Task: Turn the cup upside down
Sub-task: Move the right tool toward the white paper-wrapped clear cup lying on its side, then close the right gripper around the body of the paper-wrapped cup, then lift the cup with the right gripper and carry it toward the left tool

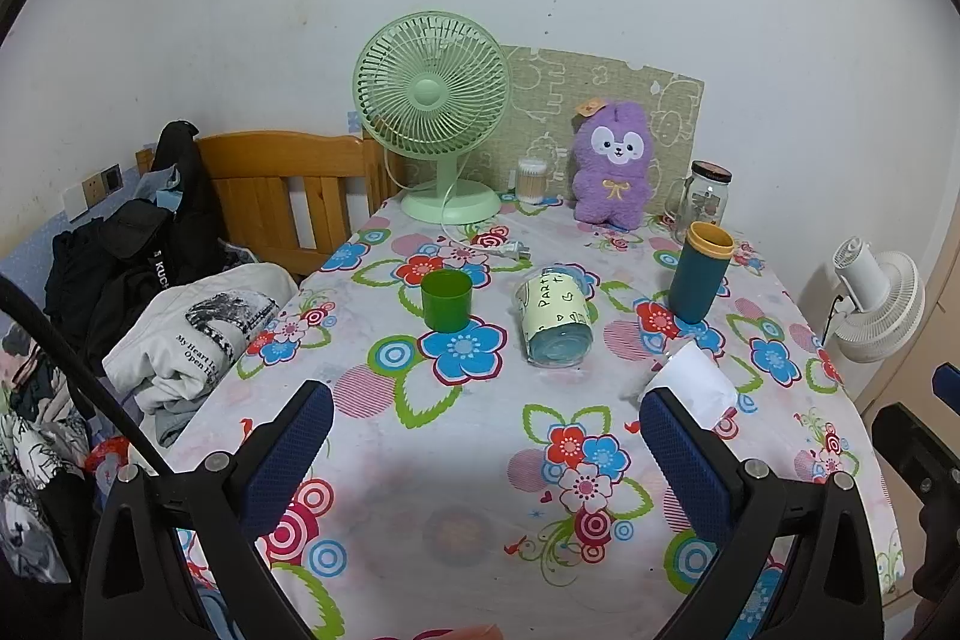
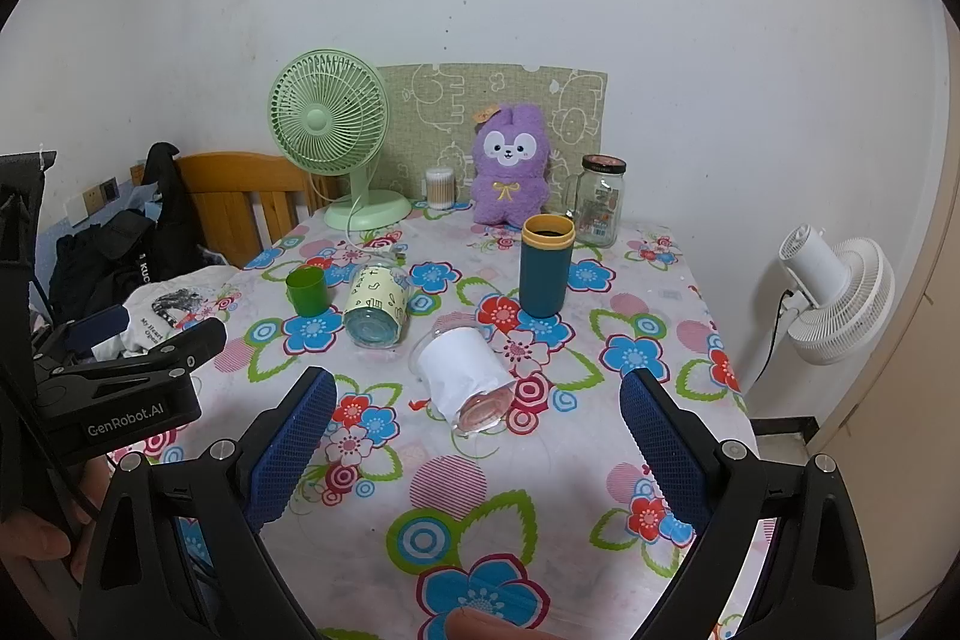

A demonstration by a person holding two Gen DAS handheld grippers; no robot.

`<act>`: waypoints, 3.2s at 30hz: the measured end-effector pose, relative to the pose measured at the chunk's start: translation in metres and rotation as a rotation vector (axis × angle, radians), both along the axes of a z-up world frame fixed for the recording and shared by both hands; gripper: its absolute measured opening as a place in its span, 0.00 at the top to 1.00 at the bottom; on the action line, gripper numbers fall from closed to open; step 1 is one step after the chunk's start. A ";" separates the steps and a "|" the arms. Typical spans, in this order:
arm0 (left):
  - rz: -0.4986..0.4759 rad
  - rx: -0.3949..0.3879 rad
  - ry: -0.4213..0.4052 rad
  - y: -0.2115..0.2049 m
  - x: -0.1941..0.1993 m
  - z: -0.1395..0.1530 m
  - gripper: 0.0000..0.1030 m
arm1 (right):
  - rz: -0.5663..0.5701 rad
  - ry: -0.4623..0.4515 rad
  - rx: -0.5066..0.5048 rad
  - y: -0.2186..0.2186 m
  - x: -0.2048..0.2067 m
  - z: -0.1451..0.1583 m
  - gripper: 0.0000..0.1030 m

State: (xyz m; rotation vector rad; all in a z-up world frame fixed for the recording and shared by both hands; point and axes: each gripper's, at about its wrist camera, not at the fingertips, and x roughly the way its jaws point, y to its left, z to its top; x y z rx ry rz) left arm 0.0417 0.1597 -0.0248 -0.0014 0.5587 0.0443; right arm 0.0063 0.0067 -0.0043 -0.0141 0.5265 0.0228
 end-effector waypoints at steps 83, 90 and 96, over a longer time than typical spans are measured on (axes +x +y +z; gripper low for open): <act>0.034 0.063 0.261 -0.030 0.142 -0.092 0.00 | 0.228 0.425 0.008 -0.010 0.180 -0.112 0.36; 0.013 0.052 0.234 -0.030 0.117 -0.079 0.00 | 0.192 0.356 0.003 -0.011 0.127 -0.084 0.36; -0.030 0.035 0.241 -0.038 0.089 -0.077 0.00 | 0.160 0.341 0.028 -0.014 0.093 -0.077 0.36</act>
